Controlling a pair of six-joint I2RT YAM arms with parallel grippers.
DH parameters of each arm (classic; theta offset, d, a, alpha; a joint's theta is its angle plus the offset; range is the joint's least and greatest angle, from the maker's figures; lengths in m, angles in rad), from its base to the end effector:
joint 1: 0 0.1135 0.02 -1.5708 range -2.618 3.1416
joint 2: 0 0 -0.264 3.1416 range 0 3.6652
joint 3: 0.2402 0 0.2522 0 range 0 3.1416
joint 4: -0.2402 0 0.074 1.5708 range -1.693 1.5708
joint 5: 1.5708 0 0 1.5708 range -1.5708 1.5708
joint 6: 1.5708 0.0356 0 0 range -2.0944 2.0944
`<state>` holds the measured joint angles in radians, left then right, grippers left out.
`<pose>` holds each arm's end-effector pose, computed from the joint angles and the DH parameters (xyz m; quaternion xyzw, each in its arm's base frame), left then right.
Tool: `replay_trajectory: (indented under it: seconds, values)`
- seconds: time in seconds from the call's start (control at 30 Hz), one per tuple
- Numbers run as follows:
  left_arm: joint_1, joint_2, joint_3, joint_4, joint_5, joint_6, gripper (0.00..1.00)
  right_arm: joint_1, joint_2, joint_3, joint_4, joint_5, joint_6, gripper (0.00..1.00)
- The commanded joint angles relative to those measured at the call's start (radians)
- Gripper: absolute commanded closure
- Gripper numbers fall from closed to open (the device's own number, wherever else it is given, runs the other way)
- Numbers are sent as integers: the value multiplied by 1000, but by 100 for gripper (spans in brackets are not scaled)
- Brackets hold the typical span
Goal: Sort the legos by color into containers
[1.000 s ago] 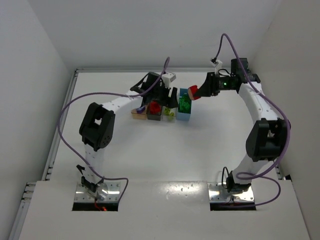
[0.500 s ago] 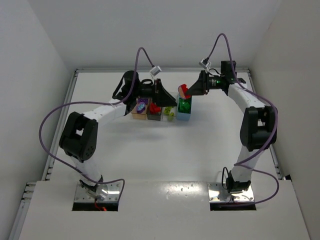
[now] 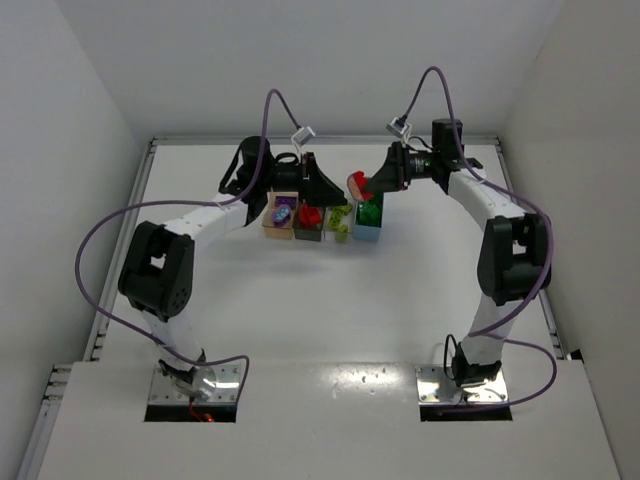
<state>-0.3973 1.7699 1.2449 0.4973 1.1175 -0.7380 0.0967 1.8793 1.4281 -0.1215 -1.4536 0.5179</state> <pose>0.3600 -0.1858 0.2989 0.2612 0.6617 -0.6383 0.2942 0.4071 0.0750 0.2699 -0.1738 0.7081 0.6643 0.1644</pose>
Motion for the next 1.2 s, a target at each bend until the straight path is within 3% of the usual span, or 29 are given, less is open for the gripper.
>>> replay_trajectory:
  seconds: [0.0, 0.4, 0.53, 0.63, 0.9, 1.17]
  values:
    - [24, 22, 65, 14, 7, 43, 24, 17, -59, -8, 72, -111, 8, 92]
    - [34, 59, 116, 3, 7, 54, 24, 66, -59, 2, 143, -120, 64, 92]
    - [34, 59, 116, 3, 7, 54, 37, 75, -48, 11, 166, -120, 82, 92]
    - [34, 59, 116, 3, 16, 45, 58, 75, -29, 31, 166, -111, 82, 92]
    - [34, 37, 73, 21, 16, 25, 84, 66, -11, 40, 175, -61, 82, 95]
    - [34, -46, -53, -2, 16, 48, 87, 8, 9, 107, 175, -42, 73, 96]
